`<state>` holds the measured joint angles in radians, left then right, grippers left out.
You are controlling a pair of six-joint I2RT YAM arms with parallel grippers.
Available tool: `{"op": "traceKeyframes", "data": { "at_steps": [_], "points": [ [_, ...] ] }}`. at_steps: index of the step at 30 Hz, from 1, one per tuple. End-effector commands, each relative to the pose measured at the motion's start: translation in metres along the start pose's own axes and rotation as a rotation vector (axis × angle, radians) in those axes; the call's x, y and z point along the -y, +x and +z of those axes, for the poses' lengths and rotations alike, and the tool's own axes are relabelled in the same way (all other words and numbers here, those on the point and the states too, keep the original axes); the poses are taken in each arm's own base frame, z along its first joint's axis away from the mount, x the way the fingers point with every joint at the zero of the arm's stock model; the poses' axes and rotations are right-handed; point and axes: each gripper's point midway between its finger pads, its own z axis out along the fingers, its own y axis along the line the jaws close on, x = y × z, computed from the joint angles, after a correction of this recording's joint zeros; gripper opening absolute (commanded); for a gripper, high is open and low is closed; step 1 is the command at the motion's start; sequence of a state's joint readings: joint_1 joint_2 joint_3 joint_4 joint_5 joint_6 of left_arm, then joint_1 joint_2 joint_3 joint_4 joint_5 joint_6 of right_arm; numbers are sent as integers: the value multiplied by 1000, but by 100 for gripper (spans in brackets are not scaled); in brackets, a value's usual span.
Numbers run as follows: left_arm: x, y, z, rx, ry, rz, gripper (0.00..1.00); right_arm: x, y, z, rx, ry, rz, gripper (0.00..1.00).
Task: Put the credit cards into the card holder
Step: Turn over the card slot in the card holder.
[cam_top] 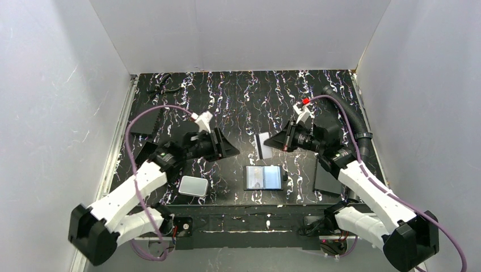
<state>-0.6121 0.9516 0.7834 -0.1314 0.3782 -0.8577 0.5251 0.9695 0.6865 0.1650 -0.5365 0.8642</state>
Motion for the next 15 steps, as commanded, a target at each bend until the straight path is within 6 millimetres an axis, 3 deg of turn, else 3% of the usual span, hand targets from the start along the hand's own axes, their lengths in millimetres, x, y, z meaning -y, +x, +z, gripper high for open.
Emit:
{"op": "traceKeyframes", "data": {
  "at_steps": [1,4,7,11,15],
  "points": [
    [-58,47,26,-152,-224,-69,55,101,80,-55,-400,416,-133,1],
    [-61,66,51,-213,-259,-40,54,111,108,-67,-518,431,-76,1],
    [-61,84,77,-271,-281,-1,48,120,110,-68,-511,478,-30,1],
    [-64,115,112,-376,-273,11,32,129,126,-61,-582,438,79,1],
    [-70,123,126,-408,-312,53,25,137,121,-51,-535,389,110,1]
  ]
}}
